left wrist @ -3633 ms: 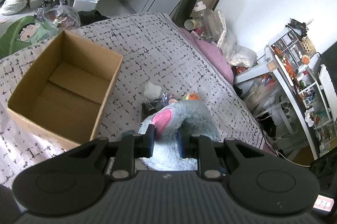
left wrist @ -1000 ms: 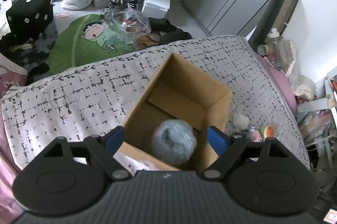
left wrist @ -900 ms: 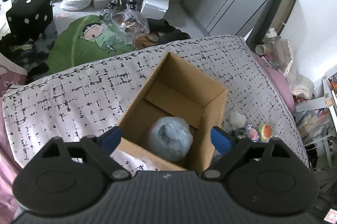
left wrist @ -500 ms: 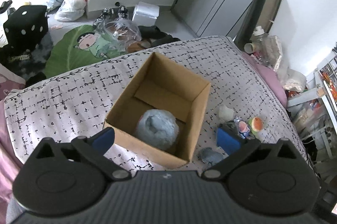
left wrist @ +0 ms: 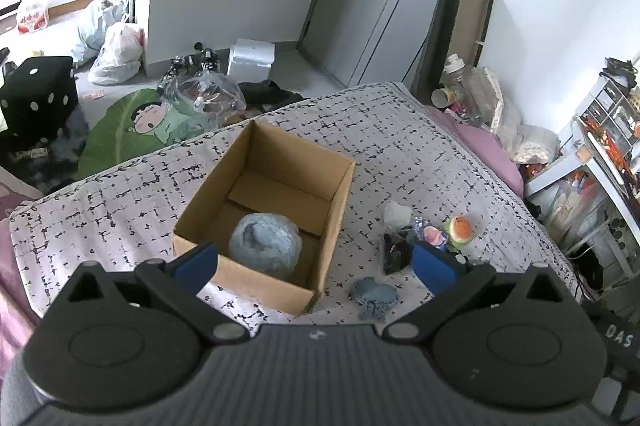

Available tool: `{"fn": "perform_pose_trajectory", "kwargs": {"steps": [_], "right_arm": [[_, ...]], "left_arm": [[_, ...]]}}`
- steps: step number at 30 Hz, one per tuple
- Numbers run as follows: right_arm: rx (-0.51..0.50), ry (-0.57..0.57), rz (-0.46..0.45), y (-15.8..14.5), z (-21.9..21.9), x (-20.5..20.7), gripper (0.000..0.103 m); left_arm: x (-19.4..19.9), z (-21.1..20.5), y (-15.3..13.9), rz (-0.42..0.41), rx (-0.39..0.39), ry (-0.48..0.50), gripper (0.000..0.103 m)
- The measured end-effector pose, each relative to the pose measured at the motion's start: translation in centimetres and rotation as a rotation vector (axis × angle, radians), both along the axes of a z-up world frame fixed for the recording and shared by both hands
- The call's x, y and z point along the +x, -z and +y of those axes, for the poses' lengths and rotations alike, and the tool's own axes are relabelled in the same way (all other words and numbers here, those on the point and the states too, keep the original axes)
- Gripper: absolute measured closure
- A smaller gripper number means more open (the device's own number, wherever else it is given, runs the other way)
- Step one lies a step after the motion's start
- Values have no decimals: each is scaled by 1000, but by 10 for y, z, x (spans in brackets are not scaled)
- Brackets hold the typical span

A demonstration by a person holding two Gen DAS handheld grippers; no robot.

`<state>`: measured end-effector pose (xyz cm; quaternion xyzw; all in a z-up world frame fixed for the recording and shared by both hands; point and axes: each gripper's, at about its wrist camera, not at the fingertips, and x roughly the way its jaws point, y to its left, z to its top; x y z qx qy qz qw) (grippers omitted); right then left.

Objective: Organize soft objects
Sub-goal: 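Open the right gripper to drop the plush toy into the box, then move the right tool toward the small blue knitted cloth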

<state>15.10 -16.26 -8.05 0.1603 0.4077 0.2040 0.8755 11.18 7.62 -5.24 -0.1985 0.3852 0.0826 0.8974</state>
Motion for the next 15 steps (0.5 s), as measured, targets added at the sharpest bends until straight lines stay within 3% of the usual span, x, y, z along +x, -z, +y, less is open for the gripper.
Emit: {"fn": "perform_pose_trajectory", "kwargs": {"steps": [15], "right_arm": [[-25,-10,-54,-14,-48,-15,5]], "left_arm": [[-12,-53,-9,-7,51,40,0]]}}
